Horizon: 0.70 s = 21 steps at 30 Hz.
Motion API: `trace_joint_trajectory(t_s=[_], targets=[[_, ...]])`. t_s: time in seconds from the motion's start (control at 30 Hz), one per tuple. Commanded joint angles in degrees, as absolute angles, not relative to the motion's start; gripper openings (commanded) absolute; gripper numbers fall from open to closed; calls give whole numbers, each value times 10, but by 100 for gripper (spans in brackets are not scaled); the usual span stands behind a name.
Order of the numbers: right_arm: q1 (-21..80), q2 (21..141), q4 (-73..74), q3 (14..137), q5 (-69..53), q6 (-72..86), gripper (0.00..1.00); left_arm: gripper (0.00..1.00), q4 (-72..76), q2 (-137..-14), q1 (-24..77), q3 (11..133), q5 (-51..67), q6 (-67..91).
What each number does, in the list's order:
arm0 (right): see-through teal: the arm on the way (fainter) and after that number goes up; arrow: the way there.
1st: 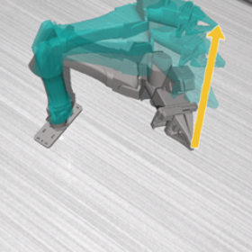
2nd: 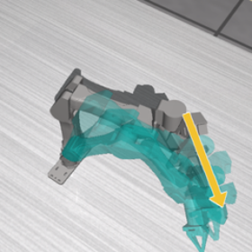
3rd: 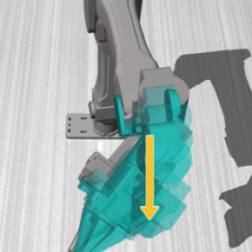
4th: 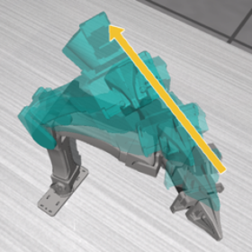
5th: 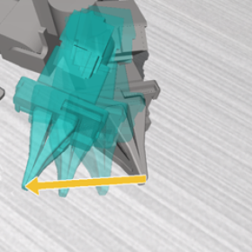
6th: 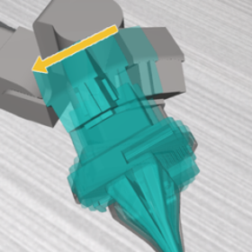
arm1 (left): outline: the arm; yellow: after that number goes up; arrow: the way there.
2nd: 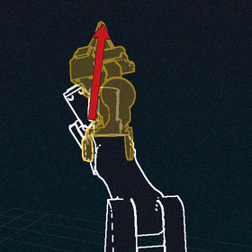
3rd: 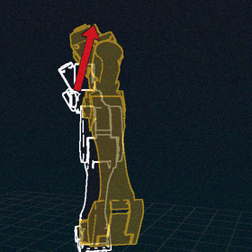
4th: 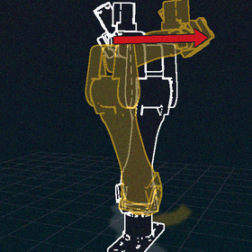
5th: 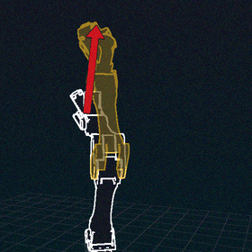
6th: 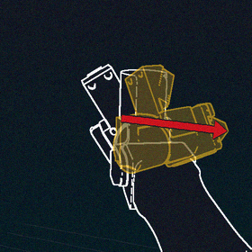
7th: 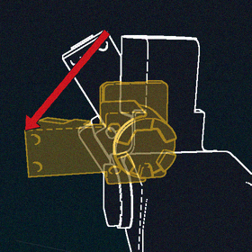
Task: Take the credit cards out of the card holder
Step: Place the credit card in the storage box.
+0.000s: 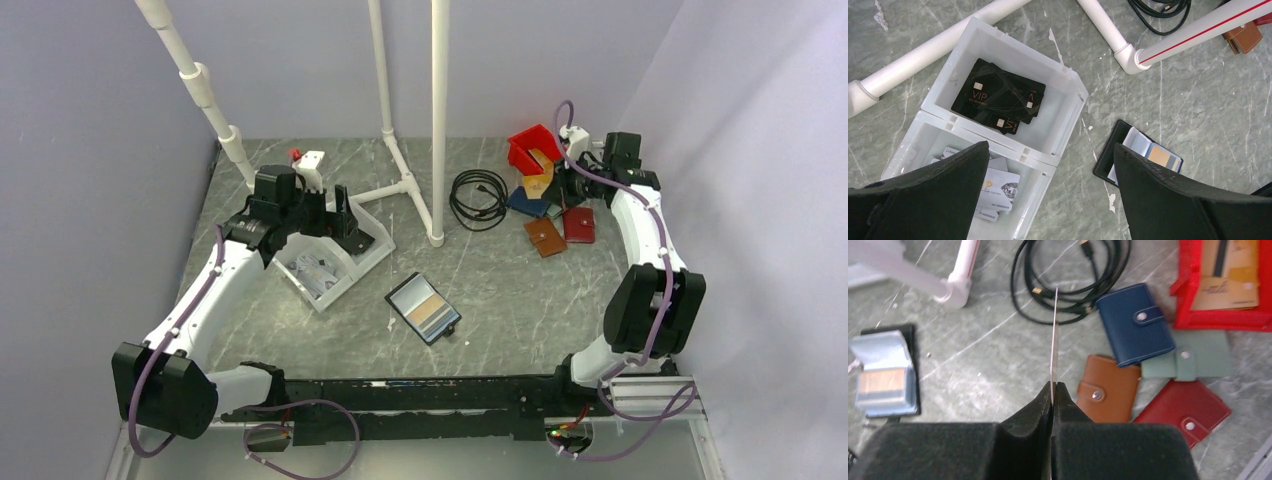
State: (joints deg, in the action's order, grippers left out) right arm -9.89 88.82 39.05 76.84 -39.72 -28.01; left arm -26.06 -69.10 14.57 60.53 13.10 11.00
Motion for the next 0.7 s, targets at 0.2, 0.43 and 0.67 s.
trace_joint_trajectory(t_s=[0.2, 0.43, 0.67], targets=[[-102, 985, 241, 880, -229, -57, 0, 99, -255, -681, 144, 602, 136, 93], [-102, 1112, 224, 1018, -166, 66, 0, 99, -255, -686, 144, 600, 132, 91], [-102, 1221, 225, 1124, -206, 161, 0, 99, -256, -692, 144, 601, 130, 88]])
